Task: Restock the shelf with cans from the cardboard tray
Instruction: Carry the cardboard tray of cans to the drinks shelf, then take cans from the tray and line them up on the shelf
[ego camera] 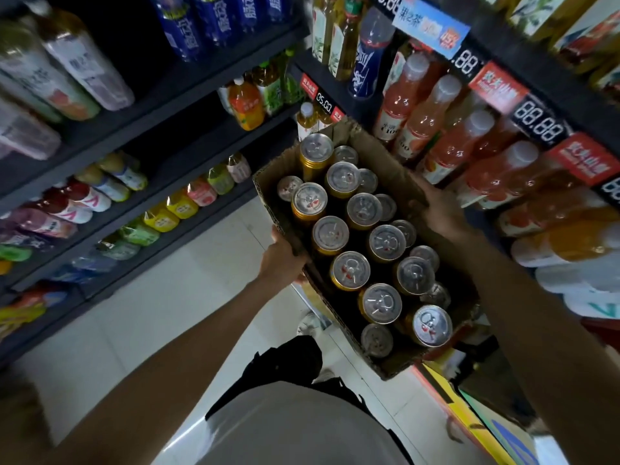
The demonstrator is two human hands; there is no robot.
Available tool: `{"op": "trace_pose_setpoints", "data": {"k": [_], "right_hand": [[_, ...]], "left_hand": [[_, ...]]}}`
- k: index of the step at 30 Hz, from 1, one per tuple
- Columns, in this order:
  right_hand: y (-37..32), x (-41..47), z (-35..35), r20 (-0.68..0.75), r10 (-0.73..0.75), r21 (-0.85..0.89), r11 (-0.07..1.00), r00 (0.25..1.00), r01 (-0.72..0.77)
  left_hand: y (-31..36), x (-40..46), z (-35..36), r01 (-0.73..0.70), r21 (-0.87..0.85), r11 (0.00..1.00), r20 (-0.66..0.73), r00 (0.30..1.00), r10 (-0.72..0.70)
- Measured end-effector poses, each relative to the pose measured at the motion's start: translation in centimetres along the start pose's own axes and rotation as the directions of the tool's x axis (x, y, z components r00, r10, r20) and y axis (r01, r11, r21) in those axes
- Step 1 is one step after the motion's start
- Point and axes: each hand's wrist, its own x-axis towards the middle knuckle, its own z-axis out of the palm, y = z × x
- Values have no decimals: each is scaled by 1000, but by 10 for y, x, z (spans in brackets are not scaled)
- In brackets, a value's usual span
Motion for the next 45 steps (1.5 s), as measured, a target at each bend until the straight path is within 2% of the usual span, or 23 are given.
{"op": "trace_pose_setpoints", "data": {"k": [7,12,16,20,23,26,28,31,33,35,38,40,41,43,45], "right_hand": [[3,9,5,-68,-12,-34,999,998,9],[1,22,6,-39,-37,-79,996,999,34],[1,26,5,-26,-42,-74,996,999,40],[-3,27,4,35,39,-84,996,999,-36],[-14,23,-1,63,86,-34,996,994,-84],[-29,5,-9,-9,52,61,997,999,-51],[-41,-17,-17,-55,46,145,989,997,-38],[-58,-57,-28,-77,27,297,955,997,-3],[-67,-84,-33,-111,0,353,935,994,40],[-77,-110,-36,-125,5,487,871,992,57],[-93,-140,-30,-124,80,781,623,989,47],[-100,-154,-21,-128,157,836,549,979,21],[-103,-158,-16,-143,184,825,566,972,14],[-108,-161,-7,-193,184,730,683,964,16],[-111,-151,-1,-234,156,581,814,960,9]], "left_hand": [[1,1,6,-20,43,999,-12,1000,20],[-3,2,11,-3,-79,997,-21,1000,1],[-6,1,11,-3,-103,995,-7,1000,2],[-8,1,10,-23,-75,997,-7,1000,23],[-10,-2,4,-7,-177,984,70,997,20],[-11,-7,-11,26,-239,971,114,993,2],[-14,-8,-25,27,-133,991,100,995,-14],[-19,-10,-47,-64,251,966,24,998,60],[-18,-22,-57,-137,320,937,-35,987,157],[-16,-38,-62,-278,250,928,-137,938,318],[-10,-60,-70,-577,155,802,-287,750,596],[-6,-62,-76,-700,182,691,-296,631,717],[-2,-59,-80,-731,230,642,-281,582,763],[10,-45,-87,-757,315,573,-231,524,820],[27,-19,-92,-743,343,575,-148,561,814]]}}
